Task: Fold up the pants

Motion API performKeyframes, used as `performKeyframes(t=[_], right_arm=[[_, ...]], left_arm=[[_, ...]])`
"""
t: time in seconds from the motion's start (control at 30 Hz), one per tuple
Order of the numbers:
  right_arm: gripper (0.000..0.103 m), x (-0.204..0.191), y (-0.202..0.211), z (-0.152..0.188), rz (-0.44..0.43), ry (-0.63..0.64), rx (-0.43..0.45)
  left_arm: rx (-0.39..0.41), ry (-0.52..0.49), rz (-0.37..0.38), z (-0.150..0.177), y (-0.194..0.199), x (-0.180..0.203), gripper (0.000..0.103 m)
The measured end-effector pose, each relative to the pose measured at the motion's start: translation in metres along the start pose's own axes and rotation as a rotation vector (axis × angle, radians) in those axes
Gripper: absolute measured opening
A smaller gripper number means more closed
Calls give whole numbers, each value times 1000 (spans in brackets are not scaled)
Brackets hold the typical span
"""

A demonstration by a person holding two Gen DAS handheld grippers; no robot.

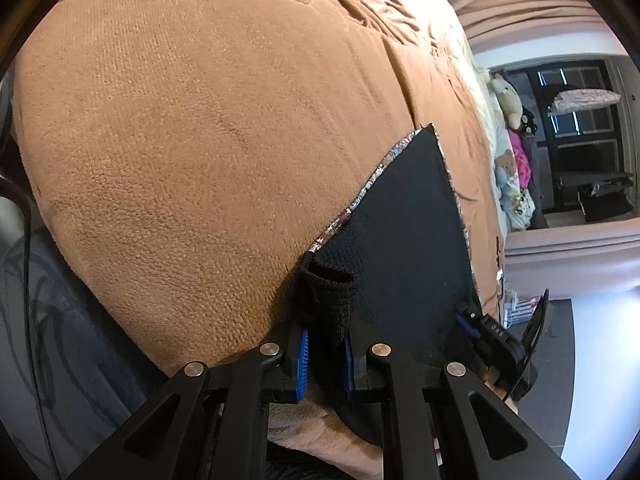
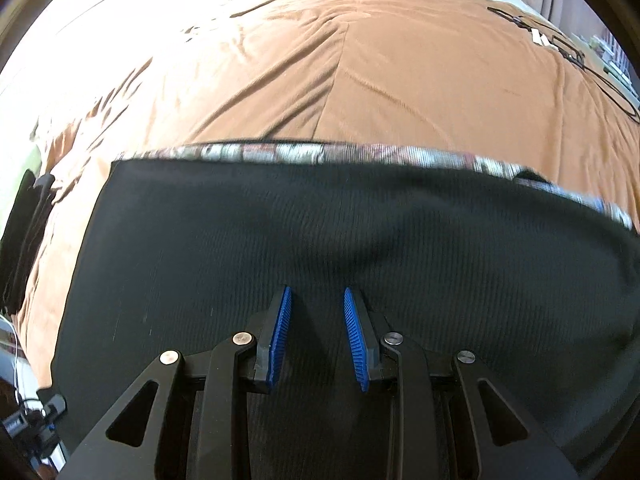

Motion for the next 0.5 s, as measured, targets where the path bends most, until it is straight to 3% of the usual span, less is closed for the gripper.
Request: performKeyframes(t=[0.23,0.5], right_arm=[[25,-1,-15,-22,15,1,0],[25,2,-11,-19,7,-12,-14]], left_arm=[[4,1,-5,1,-1,1,13],[-3,-9,5,-1,0,-1,11]])
Point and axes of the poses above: each gripper's, at about its wrist camera, not at the fingertips, and y roughly against the way its jaws point, x to its right, z to its underside, the point moved 5 cm from there along -y, roughly the way its jaws point, and after that the axes turned 5 degrees about x, right-handed, at the moved point
